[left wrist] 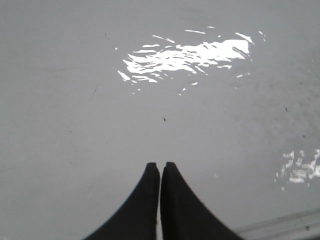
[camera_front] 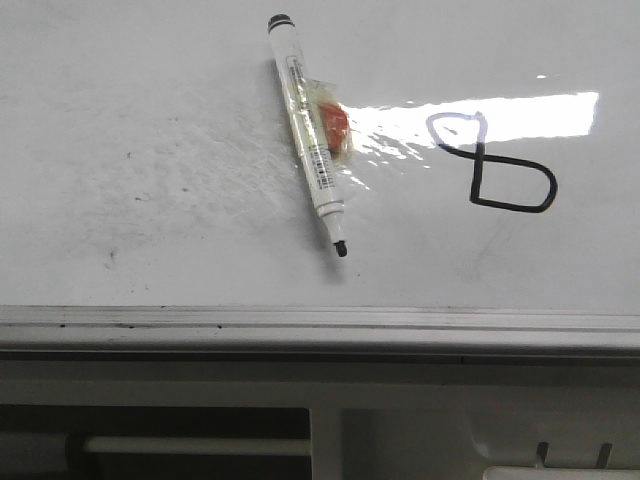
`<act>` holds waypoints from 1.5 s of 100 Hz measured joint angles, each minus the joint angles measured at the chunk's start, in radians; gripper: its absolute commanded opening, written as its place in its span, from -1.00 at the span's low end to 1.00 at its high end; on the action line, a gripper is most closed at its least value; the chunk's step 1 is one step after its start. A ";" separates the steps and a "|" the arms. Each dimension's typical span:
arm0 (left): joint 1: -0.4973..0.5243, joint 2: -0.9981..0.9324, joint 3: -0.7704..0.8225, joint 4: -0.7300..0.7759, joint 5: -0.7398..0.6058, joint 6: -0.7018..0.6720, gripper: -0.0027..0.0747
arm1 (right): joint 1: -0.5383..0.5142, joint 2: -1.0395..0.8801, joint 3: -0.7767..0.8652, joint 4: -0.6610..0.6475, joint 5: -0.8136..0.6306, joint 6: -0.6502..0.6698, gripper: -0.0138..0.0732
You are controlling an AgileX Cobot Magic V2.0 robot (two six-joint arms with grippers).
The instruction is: Write number 8 on whiteboard
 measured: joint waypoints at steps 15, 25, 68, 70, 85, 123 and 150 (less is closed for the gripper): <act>0.095 -0.064 0.000 0.190 0.106 -0.241 -0.98 | 0.000 0.000 0.000 0.000 0.000 0.000 -0.78; 0.123 -0.107 0.000 0.266 0.219 -0.281 -0.98 | 0.000 0.000 0.000 0.000 0.000 0.000 -0.78; 0.134 -0.217 0.000 0.209 0.436 -0.298 -0.98 | 0.000 0.000 0.000 0.000 0.000 0.000 -0.78; 0.134 -0.217 0.000 0.208 0.436 -0.299 -0.98 | 0.000 0.000 0.000 0.000 0.000 0.000 -0.78; 0.134 -0.217 0.000 0.205 0.436 -0.299 -0.98 | 0.000 0.000 0.000 0.000 0.000 0.000 -0.78; 0.134 -0.217 0.000 0.205 0.436 -0.299 -0.98 | 0.000 0.000 0.000 0.000 0.000 0.000 -0.78; 0.134 -0.217 0.000 0.205 0.436 -0.299 -0.98 | -0.043 0.000 0.092 -0.150 0.007 0.002 -0.78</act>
